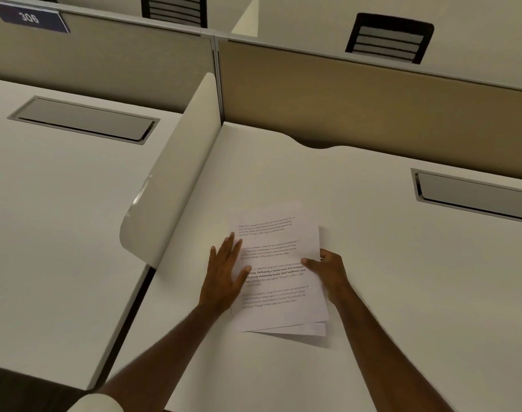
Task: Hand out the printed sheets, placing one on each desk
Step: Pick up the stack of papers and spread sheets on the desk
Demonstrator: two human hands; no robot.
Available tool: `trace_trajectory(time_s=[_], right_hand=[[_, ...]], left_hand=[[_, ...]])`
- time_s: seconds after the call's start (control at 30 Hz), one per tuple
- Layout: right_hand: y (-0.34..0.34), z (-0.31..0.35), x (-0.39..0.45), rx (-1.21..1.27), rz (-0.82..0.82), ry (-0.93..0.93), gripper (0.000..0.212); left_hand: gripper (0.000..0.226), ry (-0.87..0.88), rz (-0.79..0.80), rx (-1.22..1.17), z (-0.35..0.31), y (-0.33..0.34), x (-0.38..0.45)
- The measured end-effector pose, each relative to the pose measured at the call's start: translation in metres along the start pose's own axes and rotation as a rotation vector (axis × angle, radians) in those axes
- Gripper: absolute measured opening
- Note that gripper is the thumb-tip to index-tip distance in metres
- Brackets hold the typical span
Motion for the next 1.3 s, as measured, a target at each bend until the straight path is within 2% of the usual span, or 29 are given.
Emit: trace_trajectory(time_s=[0.07, 0.17, 0.4, 0.47, 0.5, 0.57, 0.63, 0.8, 1.0, 1.2, 1.3], right_hand=[[-0.002, -0.003, -0.005, 0.071, 0.021, 0.017, 0.028], [-0.007, -0.007, -0.011, 0.158, 0.052, 0.027, 0.025], [-0.017, -0.013, -0.023, 0.344, 0.096, 0.037, 0.029], [-0.019, -0.013, -0.026, 0.379, 0.099, 0.038, 0.027], [-0.019, -0.013, -0.027, 0.386, 0.098, 0.040, 0.027], [-0.019, -0.013, -0.029, 0.392, 0.107, 0.042, 0.027], [-0.017, -0.012, -0.031, 0.393, 0.131, 0.043, 0.028], [-0.015, -0.006, -0.039, 0.345, 0.140, 0.028, 0.023], [-0.025, -0.006, -0.048, 0.173, -0.058, -0.016, 0.019], [-0.030, -0.003, -0.056, 0.129, -0.055, -0.049, 0.012], [-0.031, -0.003, -0.059, 0.087, -0.063, -0.057, 0.010]], left_hand=[[0.067, -0.134, -0.124, -0.290, 0.001, -0.013, -0.002], [0.058, -0.277, -0.252, -0.557, 0.002, -0.026, -0.006], [0.049, -0.498, -0.311, -0.831, -0.008, -0.038, -0.007], [0.041, -0.574, -0.241, -0.970, -0.012, -0.036, -0.007], [0.034, -0.593, -0.149, -1.026, -0.015, -0.034, -0.007], [0.036, -0.576, 0.075, -1.061, -0.023, -0.027, -0.007], [0.037, -0.551, 0.193, -1.035, -0.028, -0.020, -0.009], [0.020, -0.646, 0.163, -0.994, -0.025, -0.014, -0.015], [0.026, -0.628, 0.155, -1.036, -0.026, -0.017, -0.022], [0.046, -0.590, 0.239, -1.137, -0.029, -0.016, -0.027], [0.041, -0.584, 0.285, -1.148, -0.028, -0.013, -0.029]])
Point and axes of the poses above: each hand's wrist, its own x-axis towards the middle knuckle, its own y-axis out of the palm, z = x × y, the point moved 4 cm from there along x, towards the middle knuckle, and after that the axes turned 4 degrees about x, right-handed, at the moved point
